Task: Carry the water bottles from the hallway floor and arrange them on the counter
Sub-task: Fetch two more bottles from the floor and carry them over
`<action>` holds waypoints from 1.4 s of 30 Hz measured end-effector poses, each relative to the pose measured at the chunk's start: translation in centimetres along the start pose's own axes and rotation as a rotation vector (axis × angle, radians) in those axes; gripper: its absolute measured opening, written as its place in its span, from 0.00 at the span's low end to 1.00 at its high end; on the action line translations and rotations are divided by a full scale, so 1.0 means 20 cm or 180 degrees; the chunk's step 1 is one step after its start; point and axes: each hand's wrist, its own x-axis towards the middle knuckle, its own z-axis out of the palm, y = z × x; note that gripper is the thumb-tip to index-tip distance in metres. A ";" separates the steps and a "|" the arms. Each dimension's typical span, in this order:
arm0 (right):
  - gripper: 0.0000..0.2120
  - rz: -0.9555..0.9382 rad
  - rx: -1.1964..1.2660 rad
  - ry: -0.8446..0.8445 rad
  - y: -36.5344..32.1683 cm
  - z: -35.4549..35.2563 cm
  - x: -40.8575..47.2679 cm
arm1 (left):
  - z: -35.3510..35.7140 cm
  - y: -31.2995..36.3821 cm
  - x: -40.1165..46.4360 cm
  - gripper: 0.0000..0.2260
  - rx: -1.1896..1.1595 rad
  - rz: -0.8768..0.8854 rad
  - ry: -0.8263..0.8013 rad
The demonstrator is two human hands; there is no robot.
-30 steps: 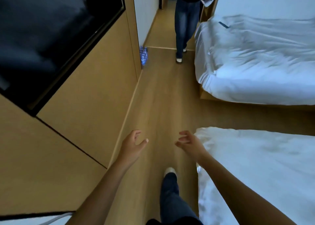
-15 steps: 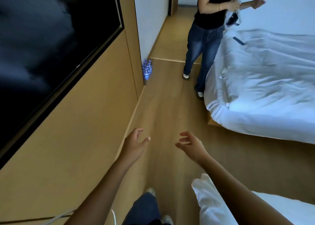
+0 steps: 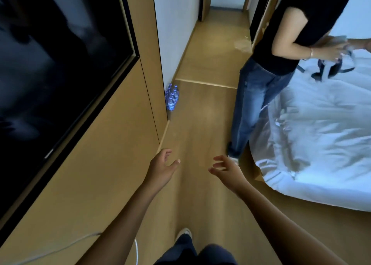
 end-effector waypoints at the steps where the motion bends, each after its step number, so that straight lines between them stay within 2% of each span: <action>1: 0.20 0.0009 0.0011 -0.0014 -0.04 -0.01 0.08 | -0.02 0.02 0.09 0.18 0.0007 -0.0007 0.0009; 11: 0.20 0.0044 -0.0035 -0.0128 -0.37 -0.12 1.01 | -0.01 0.16 1.02 0.17 -0.0069 -0.0197 0.0042; 24: 0.20 0.0056 -0.0095 -0.0429 -1.04 -0.36 2.46 | 0.05 0.66 2.45 0.16 -0.0206 -0.0205 0.0357; 37: 0.23 0.0149 -0.0231 -0.0499 -1.36 -0.58 3.68 | 0.10 0.85 3.73 0.18 -0.0233 -0.0335 0.0234; 40: 0.22 0.0151 -0.0214 -0.0444 -1.51 -0.62 4.03 | 0.08 0.92 4.10 0.16 -0.0254 -0.0334 0.0187; 42: 0.22 0.0105 -0.0216 -0.0446 -1.62 -0.65 4.24 | 0.06 0.95 4.33 0.10 -0.0228 -0.0262 0.0179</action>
